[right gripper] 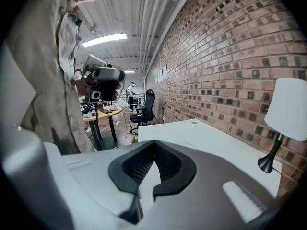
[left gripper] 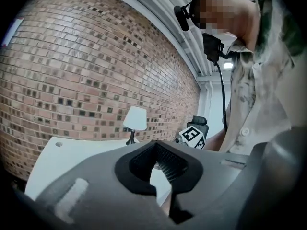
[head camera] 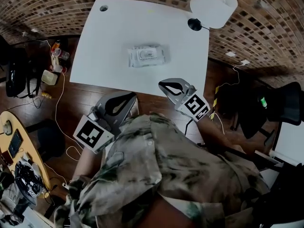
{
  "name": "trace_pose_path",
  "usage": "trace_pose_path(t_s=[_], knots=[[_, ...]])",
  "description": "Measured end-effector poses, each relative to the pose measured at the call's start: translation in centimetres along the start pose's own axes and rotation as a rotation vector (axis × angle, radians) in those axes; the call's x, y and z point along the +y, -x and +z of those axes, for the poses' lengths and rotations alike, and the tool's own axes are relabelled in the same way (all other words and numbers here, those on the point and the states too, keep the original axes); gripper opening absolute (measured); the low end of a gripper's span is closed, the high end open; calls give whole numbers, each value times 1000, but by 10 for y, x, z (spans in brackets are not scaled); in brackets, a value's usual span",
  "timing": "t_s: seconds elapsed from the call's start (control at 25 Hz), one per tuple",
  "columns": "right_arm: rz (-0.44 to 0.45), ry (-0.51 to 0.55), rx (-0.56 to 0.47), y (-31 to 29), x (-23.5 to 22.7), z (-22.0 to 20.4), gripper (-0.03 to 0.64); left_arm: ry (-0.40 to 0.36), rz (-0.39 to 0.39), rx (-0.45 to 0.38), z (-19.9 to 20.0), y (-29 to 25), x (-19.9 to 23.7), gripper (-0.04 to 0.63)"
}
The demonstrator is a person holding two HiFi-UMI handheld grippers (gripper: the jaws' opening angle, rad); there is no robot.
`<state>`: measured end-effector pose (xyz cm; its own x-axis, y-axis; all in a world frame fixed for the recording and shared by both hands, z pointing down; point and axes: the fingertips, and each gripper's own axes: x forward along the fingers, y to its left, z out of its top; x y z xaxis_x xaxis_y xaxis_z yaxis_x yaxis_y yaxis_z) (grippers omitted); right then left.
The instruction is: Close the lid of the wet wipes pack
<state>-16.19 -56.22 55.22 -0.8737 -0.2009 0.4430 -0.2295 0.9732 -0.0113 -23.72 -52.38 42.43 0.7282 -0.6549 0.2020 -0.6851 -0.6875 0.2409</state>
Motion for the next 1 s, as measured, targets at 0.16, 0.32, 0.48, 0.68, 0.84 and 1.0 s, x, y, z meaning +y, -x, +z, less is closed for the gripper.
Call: trace_pose_path(t_s=[0.16,0.32,0.48,0.68,0.84,1.0], knots=[[-7,-17,58,-35,-23,-24,3,9,6,-2,2,6,26,2],[-30,-53,110,-65,-46,-48,3,16,8,-1,2,13,50,2],[-55,-65,149,-88,-66,-62,3,25,10,0,2,16,73,2],[-85,-79,175,-102,-85,-68,3,23,-8,5,4,13,91,2],[-107,-97,172,-112,-100,-64,3,26,-22,4,5,9,104,2],[-125,-97,195,-122,-111,-68,3,28,-36,10,5,7,116,2]])
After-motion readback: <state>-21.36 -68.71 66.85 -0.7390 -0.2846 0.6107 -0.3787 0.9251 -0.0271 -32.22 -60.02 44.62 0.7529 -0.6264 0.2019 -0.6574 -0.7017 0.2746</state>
